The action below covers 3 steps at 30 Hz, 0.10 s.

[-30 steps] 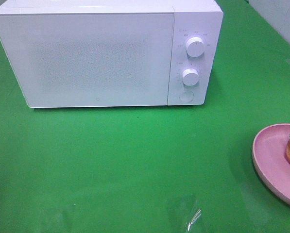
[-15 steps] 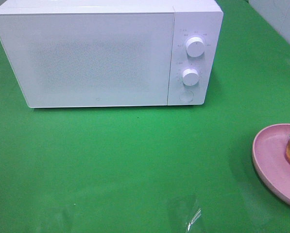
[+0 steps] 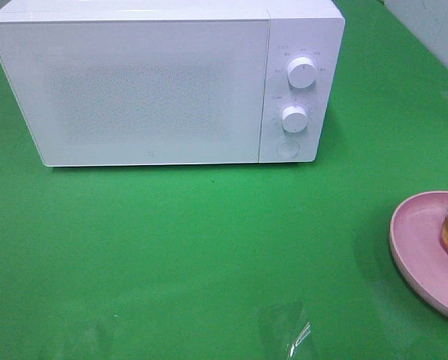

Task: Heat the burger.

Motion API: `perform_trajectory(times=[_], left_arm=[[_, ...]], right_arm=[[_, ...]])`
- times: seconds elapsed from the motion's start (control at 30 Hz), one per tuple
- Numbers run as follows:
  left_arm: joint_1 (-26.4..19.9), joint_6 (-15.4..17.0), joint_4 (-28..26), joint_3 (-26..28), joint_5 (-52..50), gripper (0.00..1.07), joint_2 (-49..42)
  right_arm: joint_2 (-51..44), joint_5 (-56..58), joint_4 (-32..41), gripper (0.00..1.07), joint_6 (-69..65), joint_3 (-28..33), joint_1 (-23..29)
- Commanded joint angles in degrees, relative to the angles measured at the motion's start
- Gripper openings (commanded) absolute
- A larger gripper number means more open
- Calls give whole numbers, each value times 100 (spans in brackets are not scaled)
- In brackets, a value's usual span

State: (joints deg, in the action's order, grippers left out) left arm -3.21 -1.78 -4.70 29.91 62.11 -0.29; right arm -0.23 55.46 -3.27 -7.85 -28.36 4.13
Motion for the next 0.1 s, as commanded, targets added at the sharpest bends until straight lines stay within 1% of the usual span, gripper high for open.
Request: perform_trajectory(times=[0.03,0.1], left_arm=[[-17,40,29,-23,-69,99,-109],[-17,46,17,-23,-69,99,-109]], right_arm=[[-149,-63,-11,75,86,17,-40],[-149,-63,-11,75,86,17,-40]])
